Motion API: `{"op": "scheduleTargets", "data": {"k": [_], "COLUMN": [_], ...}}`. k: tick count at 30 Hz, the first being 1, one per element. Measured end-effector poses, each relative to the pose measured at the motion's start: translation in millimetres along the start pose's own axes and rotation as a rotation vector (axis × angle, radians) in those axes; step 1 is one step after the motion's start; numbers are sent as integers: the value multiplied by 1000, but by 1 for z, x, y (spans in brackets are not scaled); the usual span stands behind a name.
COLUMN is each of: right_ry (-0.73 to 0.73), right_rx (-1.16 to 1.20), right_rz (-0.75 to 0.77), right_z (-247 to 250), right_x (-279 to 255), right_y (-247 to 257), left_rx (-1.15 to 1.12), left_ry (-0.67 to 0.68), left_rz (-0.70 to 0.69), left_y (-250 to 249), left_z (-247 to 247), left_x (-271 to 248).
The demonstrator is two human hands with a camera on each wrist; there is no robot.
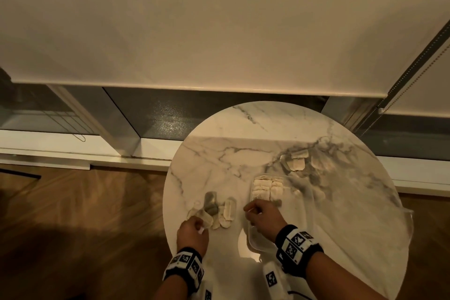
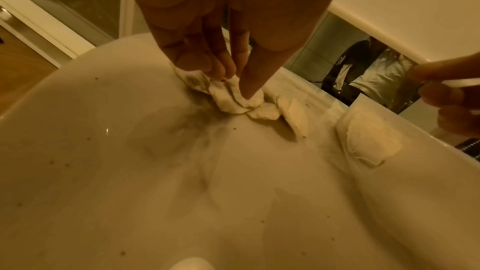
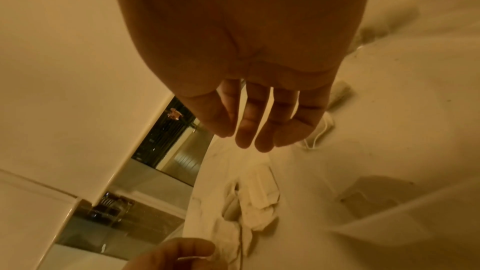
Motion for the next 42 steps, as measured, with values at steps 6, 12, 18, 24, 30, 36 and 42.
{"op": "scheduleTargets", "data": {"k": [6, 12, 18, 24, 30, 36, 42], "right_ry": [116, 110, 89, 72, 10, 23, 2], "right_rx": [-132, -159, -182, -173, -34, 175, 290], "right_rz": [54, 33, 16, 20, 44, 115, 85], "right_z": [-28, -34, -31, -25, -17, -8, 8], "right_x": [-11, -14, -14, -13, -10, -18, -17], "right_y": [11, 10, 4, 4, 5, 19, 13], "left_rx": [163, 464, 509, 372, 28, -462, -539], "left_ry": [61, 49, 64, 27, 157, 368, 365], "left_rz": [-141, -279, -313, -331, -422, -330, -266], "left_y": [-6, -16, -14, -25, -68, -110, -117], "left_z": [-8, -16, -17, 4, 13, 3, -11], "left_x": [8, 11, 18, 17, -1, -21, -19]}}
Point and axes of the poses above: each hand's wrist, its own x-axis towards the middle knuckle, its own z-axis out of the back of the hand, y = z × x, the point moved 7 cm from there along x, towards the middle knuckle, and after that the axes turned 4 degrees about x, right-handed, at the moved point
